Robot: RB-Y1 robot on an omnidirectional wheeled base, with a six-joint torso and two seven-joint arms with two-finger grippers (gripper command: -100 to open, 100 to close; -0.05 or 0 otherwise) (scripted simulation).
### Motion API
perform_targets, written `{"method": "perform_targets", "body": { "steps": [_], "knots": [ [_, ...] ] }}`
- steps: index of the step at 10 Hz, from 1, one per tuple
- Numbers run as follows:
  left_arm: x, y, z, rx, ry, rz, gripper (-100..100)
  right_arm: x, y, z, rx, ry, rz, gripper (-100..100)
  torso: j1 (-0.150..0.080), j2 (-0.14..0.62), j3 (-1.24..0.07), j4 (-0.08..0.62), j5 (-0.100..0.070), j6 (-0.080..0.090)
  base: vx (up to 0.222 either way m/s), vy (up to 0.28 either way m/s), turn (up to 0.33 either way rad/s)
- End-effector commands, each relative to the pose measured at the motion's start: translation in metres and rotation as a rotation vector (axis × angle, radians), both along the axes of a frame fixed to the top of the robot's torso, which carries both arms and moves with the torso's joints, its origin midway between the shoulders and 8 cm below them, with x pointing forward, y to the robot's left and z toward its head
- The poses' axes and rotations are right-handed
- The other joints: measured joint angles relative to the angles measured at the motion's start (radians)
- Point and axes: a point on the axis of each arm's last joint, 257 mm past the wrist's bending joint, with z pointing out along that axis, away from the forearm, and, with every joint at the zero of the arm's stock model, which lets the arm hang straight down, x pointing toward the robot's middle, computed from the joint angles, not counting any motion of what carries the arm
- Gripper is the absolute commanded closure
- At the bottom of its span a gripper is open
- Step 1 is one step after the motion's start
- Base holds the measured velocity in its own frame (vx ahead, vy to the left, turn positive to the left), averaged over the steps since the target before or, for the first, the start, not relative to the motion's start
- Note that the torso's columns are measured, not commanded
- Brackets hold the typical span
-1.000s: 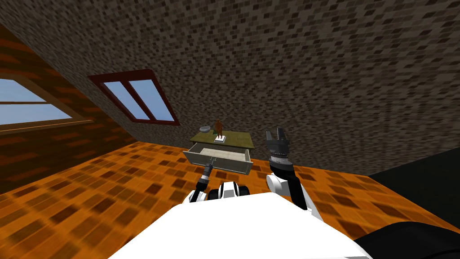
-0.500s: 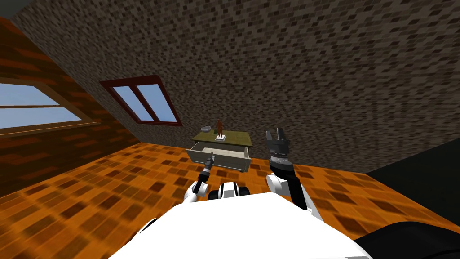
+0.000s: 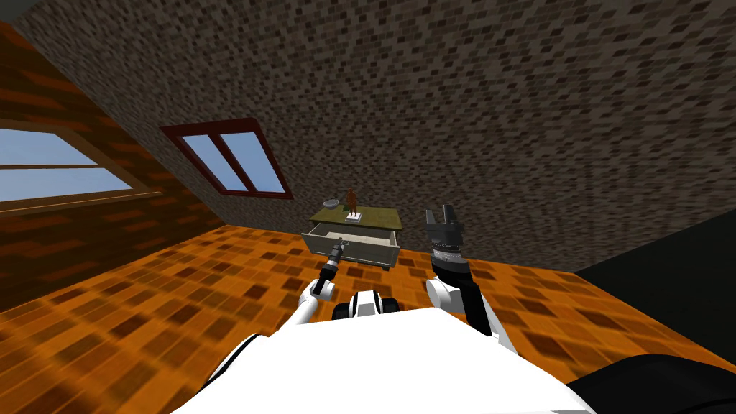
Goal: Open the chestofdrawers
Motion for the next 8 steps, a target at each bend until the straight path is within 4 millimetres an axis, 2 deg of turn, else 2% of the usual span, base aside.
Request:
{"method": "perform_targets", "body": {
  "steps": [1,2,3,8],
  "knots": [
    [0.012,-0.001,0.015,-0.003,-0.014,-0.001,-100,0.000,0.000,0.000,0.000,0.000,0.000,0,-0.001,0.002,0.001,0.003,-0.001,0.000,-0.037,-0.002,0.002],
    [0.006,0.000,0.005,0.001,0.011,0.002,-100,0.000,0.000,0.000,0.000,0.000,0.000,0,-0.001,0.003,0.002,0.003,-0.001,0.000,-0.006,0.001,-0.003],
    [0.006,0.001,0.002,0.001,0.017,0.003,0,0.000,0.000,0.000,0.000,0.000,0.000,0,0.000,0.002,0.001,0.001,0.000,0.001,0.000,0.000,0.000],
    [0.003,0.003,-0.005,0.004,0.035,0.007,0,0.000,0.000,0.000,0.000,0.000,0.000,0,0.002,-0.004,-0.002,-0.004,0.002,0.001,0.000,0.000,0.000]
  ]
}}
